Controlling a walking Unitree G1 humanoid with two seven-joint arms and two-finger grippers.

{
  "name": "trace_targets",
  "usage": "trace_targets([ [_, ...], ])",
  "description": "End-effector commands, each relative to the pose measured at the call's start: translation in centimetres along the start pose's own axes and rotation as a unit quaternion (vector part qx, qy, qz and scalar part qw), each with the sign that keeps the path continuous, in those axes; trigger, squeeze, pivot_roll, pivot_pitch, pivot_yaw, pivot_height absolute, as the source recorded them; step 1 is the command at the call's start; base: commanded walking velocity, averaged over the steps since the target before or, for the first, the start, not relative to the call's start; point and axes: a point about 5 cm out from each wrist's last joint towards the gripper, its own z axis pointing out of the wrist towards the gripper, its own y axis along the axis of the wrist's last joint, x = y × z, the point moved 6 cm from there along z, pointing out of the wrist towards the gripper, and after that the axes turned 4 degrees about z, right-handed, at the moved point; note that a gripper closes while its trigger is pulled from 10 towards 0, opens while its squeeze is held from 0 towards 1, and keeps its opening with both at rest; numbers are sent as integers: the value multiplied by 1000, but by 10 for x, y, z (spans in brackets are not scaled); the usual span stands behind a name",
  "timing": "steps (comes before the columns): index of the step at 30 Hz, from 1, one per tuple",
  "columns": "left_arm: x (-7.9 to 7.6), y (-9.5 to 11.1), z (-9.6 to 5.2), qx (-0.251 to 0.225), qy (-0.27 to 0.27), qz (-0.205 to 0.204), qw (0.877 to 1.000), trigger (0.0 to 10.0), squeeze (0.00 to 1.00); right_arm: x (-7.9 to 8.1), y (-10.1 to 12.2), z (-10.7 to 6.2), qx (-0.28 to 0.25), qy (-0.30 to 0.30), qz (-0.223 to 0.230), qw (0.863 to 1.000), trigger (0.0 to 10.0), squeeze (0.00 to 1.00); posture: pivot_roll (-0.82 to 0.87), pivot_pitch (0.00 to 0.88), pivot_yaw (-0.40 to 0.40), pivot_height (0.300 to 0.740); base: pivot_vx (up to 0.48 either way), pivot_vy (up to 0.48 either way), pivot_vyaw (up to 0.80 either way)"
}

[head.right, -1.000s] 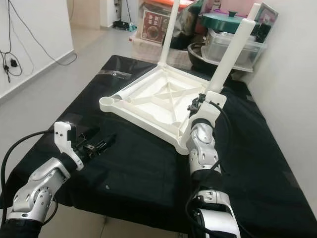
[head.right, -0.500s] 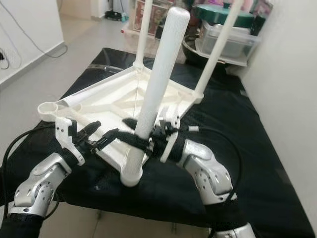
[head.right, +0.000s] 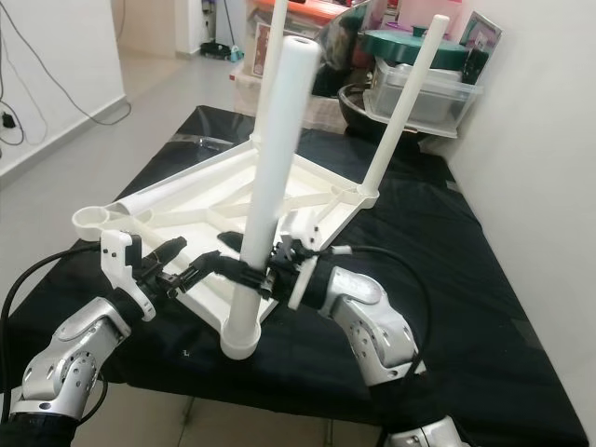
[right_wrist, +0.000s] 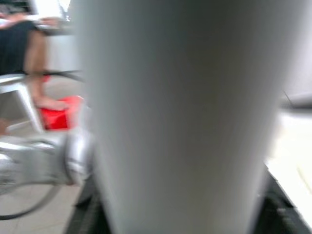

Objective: Building children table

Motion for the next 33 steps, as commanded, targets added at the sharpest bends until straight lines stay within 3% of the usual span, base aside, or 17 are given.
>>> trace_targets([
  [1,-1,-2,-2,8,-4,2,1000,10000,0,-28,-7,-13,4,-80,21,997,10000,1000,80,0,-129,740,0,0,0],
  [3,-1,-2,-2,8,-4,2,1000,10000,0,-39,4,-19,-28,-118,25,992,10000,1000,77,0,-128,740,0,0,0],
  [4,0,-2,-3,8,-3,3,1000,10000,0,-45,10,-22,-41,-147,16,988,10000,0,77,0,-128,740,0,0,0],
  [6,0,-2,-3,8,-3,3,1000,10000,0,-49,13,-25,-49,-164,11,985,10000,0,73,0,-125,740,0,0,0],
  [7,1,-2,-5,7,2,5,1000,10000,0,-74,30,-40,-93,-290,2,952,10000,0,70,0,-125,740,0,0,0],
  [8,1,-2,-5,7,2,5,1000,10000,0,-74,30,-40,-93,-290,2,952,10000,0,70,0,-125,740,0,0,0],
  [10,4,0,-5,4,10,8,1000,10000,0,-95,36,-62,-113,-414,1,903,10000,0,64,0,-122,740,0,0,0],
  [11,4,0,-5,3,12,9,1000,10000,0,-99,36,-67,-113,-437,1,892,10000,0,64,0,-122,740,0,0,0],
  [12,5,0,-6,2,15,10,1000,10000,0,-110,27,-85,-103,-506,17,856,10000,0,61,0,-120,740,0,0,0],
  [13,5,0,-6,2,15,10,1000,10000,0,-110,27,-85,-103,-506,17,856,10000,0,61,0,-120,740,0,0,0],
  [15,5,1,-6,0,18,10,1000,10000,0,-120,14,-106,-88,-576,36,812,10000,0,61,0,-120,740,0,0,0],
  [16,6,1,-6,0,18,10,1000,10000,0,-122,11,-110,-85,-590,40,802,10000,0,61,0,-120,740,0,0,0],
  [18,6,1,-5,0,18,10,1000,10000,0,-124,7,-118,-87,-608,32,788,10000,0,64,0,-120,740,0,0,0],
  [22,6,0,-4,0,17,10,1000,10000,0,-128,8,-120,-89,-616,30,782,10000,0,62,0,-117,740,0,0,0],
  [27,5,0,-2,0,17,9,1000,10000,0,-135,19,-107,-94,-628,24,772,10000,0,67,0,-127,740,0,0,0],
  [32,5,0,-2,-2,20,9,1000,10000,0,-136,23,-104,-100,-642,17,760,10000,0,73,0,-134,740,0,0,0],
  [33,5,0,-2,-3,21,9,1000,10000,0,-135,27,-103,-112,-641,8,759,1961,0,74,0,-134,740,0,0,0],
])
